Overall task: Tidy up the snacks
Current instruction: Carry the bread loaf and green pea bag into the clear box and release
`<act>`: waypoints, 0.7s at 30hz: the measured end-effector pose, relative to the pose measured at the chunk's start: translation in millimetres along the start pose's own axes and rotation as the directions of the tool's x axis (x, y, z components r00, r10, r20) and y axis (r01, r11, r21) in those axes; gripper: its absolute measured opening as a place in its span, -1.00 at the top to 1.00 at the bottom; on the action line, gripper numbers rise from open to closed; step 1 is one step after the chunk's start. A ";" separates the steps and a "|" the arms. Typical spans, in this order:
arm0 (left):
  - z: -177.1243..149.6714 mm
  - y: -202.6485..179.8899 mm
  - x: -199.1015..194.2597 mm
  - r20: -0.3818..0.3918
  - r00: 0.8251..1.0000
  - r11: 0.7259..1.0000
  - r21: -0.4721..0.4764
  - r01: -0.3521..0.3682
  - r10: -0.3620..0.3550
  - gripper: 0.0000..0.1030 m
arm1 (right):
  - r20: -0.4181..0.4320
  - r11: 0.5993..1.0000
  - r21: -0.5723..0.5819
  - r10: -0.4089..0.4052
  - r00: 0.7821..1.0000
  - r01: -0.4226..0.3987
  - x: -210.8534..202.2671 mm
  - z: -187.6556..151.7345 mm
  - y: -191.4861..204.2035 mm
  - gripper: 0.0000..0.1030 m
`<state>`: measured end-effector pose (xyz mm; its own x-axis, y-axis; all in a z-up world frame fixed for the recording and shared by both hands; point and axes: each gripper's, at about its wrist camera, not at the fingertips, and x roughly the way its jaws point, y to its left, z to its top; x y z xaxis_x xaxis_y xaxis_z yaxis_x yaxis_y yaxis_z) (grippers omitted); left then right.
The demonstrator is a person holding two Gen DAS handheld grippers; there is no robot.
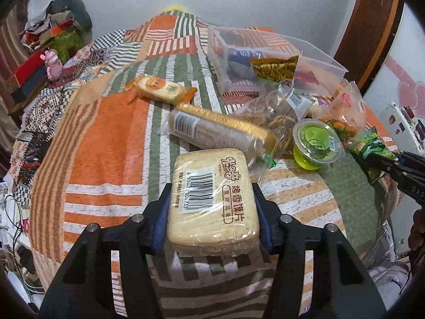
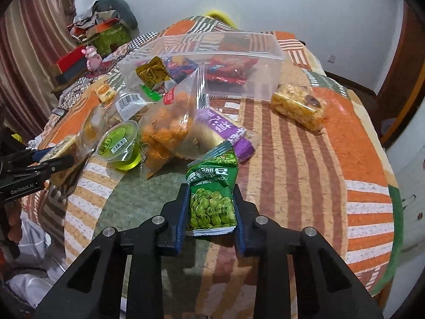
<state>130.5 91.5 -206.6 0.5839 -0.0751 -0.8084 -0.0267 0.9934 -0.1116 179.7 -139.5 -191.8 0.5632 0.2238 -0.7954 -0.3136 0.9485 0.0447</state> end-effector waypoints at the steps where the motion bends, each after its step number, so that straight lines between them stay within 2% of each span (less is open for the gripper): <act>1: 0.4 0.0 -2.6 0.007 1.000 1.000 0.001 -0.002 0.002 -0.06 | 0.003 1.000 0.007 0.000 1.000 0.000 -1.7 -0.9 -3.1 0.50; 11: 21.0 -3.0 -31.4 0.097 0.995 1.000 -0.003 0.001 -0.001 -0.06 | 0.042 0.997 0.063 -0.045 0.998 0.042 -21.4 0.1 -26.3 0.58; 21: 61.1 -16.4 -48.5 0.194 0.981 1.000 0.022 0.005 -0.009 -0.06 | 0.145 0.996 0.070 -0.065 0.987 0.056 -41.5 24.8 -30.7 0.58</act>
<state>152.2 84.2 -130.3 0.7306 -0.0662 -0.6796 -0.0061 0.9946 -0.1035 184.9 -172.3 -145.1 0.6874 0.1913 -0.7006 -0.2274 0.9729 0.0425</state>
